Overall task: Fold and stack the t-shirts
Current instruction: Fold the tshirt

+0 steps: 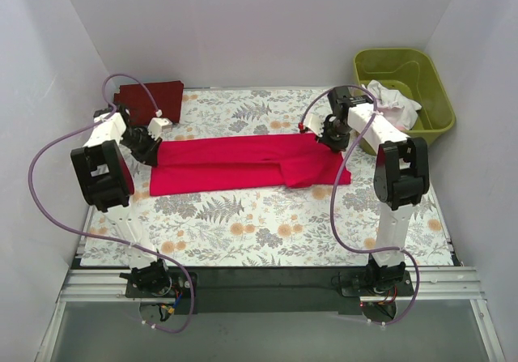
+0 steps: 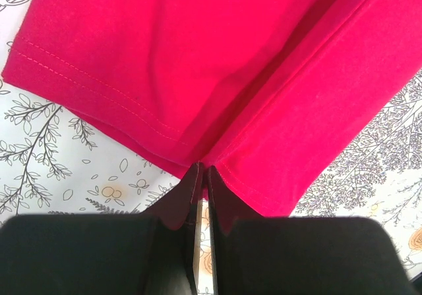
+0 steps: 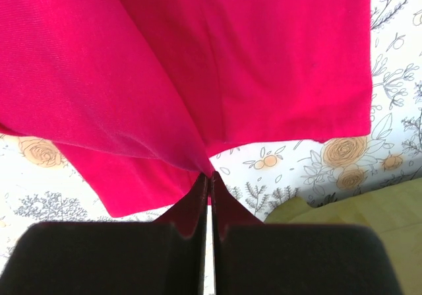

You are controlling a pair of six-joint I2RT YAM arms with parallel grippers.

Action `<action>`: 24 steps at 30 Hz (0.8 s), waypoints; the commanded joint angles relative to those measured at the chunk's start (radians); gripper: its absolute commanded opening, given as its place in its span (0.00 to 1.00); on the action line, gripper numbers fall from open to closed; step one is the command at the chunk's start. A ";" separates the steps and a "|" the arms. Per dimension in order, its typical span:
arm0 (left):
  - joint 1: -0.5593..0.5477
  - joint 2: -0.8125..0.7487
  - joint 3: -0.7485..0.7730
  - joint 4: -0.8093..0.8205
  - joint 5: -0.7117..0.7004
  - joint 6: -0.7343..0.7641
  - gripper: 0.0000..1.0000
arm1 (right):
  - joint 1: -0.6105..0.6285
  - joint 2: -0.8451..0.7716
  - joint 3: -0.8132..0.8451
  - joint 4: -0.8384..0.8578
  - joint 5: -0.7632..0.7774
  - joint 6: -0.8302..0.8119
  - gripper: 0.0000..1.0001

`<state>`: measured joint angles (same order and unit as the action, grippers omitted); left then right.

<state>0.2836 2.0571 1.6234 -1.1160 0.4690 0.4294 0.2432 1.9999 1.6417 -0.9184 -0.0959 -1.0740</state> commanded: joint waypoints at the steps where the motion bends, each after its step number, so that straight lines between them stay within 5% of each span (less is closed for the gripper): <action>1: 0.000 0.006 0.032 0.028 -0.026 0.000 0.00 | -0.007 0.014 0.061 -0.025 0.009 -0.061 0.01; 8: -0.008 0.015 0.023 0.080 -0.039 -0.055 0.03 | -0.007 0.057 0.087 -0.025 0.013 -0.046 0.03; 11: -0.009 0.020 0.036 0.122 -0.055 -0.137 0.22 | -0.008 0.076 0.141 -0.030 0.016 0.026 0.34; 14: -0.009 0.018 0.092 0.062 -0.041 -0.187 0.36 | -0.030 0.057 0.179 -0.063 -0.004 0.097 0.51; 18: -0.008 -0.086 0.040 0.007 0.038 -0.270 0.44 | -0.091 0.036 0.237 -0.207 -0.111 0.212 0.55; 24: -0.011 -0.228 -0.147 0.008 0.085 -0.375 0.48 | -0.173 -0.029 0.092 -0.269 -0.244 0.380 0.53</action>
<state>0.2752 1.9255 1.5394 -1.0878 0.4927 0.1352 0.0959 2.0354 1.7943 -1.0840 -0.2230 -0.8135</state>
